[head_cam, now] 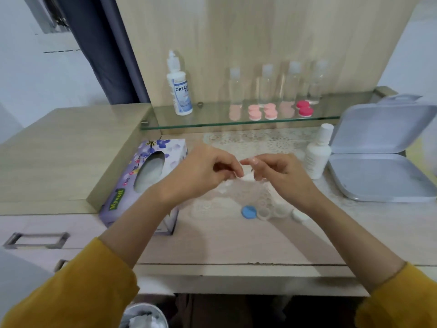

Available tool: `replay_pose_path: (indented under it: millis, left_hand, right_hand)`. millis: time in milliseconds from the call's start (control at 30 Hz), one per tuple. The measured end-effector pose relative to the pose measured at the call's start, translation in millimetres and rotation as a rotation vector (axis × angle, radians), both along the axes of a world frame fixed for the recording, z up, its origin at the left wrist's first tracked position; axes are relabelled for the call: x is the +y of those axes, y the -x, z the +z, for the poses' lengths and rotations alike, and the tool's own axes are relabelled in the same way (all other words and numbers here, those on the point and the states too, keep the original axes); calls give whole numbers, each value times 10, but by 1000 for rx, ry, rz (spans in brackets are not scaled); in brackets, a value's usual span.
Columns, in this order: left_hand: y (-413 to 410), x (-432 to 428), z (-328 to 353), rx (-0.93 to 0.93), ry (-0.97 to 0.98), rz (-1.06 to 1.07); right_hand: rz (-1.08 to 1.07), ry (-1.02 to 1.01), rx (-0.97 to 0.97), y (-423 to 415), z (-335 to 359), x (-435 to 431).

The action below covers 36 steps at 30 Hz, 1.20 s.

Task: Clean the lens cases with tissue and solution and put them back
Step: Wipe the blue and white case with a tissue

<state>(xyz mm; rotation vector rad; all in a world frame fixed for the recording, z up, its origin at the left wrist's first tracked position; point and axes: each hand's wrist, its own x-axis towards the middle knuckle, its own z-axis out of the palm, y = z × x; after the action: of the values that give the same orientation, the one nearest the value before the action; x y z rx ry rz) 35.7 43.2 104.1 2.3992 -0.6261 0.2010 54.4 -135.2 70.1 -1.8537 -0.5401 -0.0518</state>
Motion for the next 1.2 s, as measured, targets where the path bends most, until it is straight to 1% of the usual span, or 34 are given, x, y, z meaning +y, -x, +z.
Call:
replay_pose_path:
  millis: [100,200,300,367,467,567,633,700,800,867,933,967,1033,1100,1200]
  left_hand:
    - [9,-88,-77,-2,55,28]
    - [15,-144,-137,54,138,101]
    - [38,-163,-212,140,86,153]
    - [50,-176,-262,151,59,178]
    - [42,-178,-322,121,120,221]
    - [52,-182,-351,148,175,194]
    - [68,-184,-360,135,136,158]
    - [70,-184,-364,143,150,133]
    - [89,-182,-374,247,320,137]
    - [105,-180,-385,277,428,177]
    - [118,-183,-383,301,548,203]
    - [123,-187,-377,297,582,201]
    - [137,-198,-366,256,560,188]
    - [160,-219,-361,246,527,187]
    - [187,-246,-376,272,535,213]
  right_hand:
    - [18,63,-3,16,-29,-105]
    - [-3,81,-28,-11,-87,-174]
    - [-68,63,-37,-23,-132,-226]
    - [-92,85,-55,-21,-158,-255]
    - [-36,75,-35,11,-174,-297]
    - [28,93,-41,24,-219,-319]
    - [8,107,-66,18,-250,-316]
    - [-15,56,-26,12,-248,-328]
    - [8,-80,77,26,-220,-346]
    - [43,-194,132,31,-219,-348]
    - [79,-259,125,31,-240,-355]
    - [101,-254,89,41,-241,-354]
    - [111,-212,13,63,-246,-351]
    - [104,-190,0,75,-252,-354]
    - [78,-143,-2,95,-237,-353]
